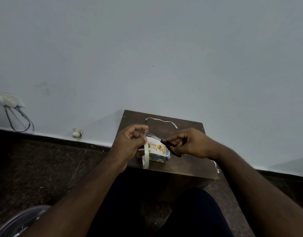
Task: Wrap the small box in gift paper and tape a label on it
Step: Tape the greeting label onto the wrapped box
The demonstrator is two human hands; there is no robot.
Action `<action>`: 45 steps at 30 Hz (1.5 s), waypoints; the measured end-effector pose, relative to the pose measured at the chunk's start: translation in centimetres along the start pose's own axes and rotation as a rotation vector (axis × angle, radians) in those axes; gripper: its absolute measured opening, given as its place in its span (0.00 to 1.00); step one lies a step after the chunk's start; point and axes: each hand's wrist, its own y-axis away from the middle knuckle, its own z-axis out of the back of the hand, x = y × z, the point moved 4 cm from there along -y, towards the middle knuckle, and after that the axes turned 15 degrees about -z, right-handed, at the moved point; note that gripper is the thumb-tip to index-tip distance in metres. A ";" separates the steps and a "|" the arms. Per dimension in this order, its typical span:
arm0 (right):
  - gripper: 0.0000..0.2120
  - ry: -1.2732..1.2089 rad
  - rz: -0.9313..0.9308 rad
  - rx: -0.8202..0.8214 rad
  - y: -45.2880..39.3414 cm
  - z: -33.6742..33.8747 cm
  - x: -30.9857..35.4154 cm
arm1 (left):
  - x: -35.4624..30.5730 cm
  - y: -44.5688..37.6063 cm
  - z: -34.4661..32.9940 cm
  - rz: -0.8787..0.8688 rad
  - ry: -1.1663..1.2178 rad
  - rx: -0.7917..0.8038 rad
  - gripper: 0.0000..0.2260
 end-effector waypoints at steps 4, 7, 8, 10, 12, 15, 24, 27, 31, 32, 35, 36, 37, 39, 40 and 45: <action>0.17 -0.105 0.003 0.015 0.2 0.3 -0.1 | -0.2 0.1 0.0 0.002 0.016 -0.007 0.16; 0.17 -0.085 0.008 0.037 0.3 0.2 0.0 | -0.2 0.1 0.0 -0.003 0.017 -0.014 0.16; 0.17 -0.063 0.012 0.038 0.2 0.2 0.1 | -0.3 0.1 0.0 -0.003 0.016 -0.016 0.16; 0.17 -0.013 0.022 0.033 0.1 0.1 0.4 | -0.3 0.2 -0.1 -0.003 0.016 -0.013 0.16; 0.17 0.042 0.036 0.022 0.0 0.2 0.8 | -0.3 0.2 -0.1 0.000 0.019 -0.010 0.16; 0.17 0.142 0.061 -0.009 -0.2 0.3 1.2 | -0.5 0.3 -0.1 0.003 0.016 -0.004 0.16; 0.18 0.285 0.074 -0.142 -0.2 0.6 1.9 | -0.5 0.3 -0.1 0.016 0.026 0.008 0.16; 0.18 0.293 0.095 -0.169 0.0 0.6 2.1 | -0.5 0.4 0.0 0.020 0.033 0.007 0.16; 0.18 0.294 0.119 -0.177 -0.1 0.6 2.1 | -0.7 0.4 -0.1 0.028 0.043 0.009 0.16; 0.18 0.296 0.122 -0.180 -0.1 0.5 2.0 | -0.7 0.4 -0.1 0.029 0.041 0.011 0.16; 0.17 0.296 0.130 -0.190 -0.3 0.6 1.9 | -0.7 0.4 -0.1 0.034 0.039 0.012 0.16; 0.17 0.305 0.136 -0.195 -0.4 0.5 1.8 | -0.6 0.3 -0.1 0.035 0.037 0.012 0.16; 0.17 0.317 0.143 -0.200 -0.5 0.5 1.8 | -0.5 0.3 -0.1 0.036 0.034 0.012 0.16; 0.17 0.324 0.150 -0.204 -0.6 0.5 1.8 | -0.4 0.2 0.0 0.039 0.032 0.011 0.16; 0.17 0.324 0.151 -0.205 -0.6 0.5 1.7 | -0.4 0.2 0.0 0.039 0.030 0.011 0.16; 0.17 0.329 0.141 -0.212 -0.7 0.5 1.5 | -0.1 0.2 -0.1 0.033 0.018 0.014 0.16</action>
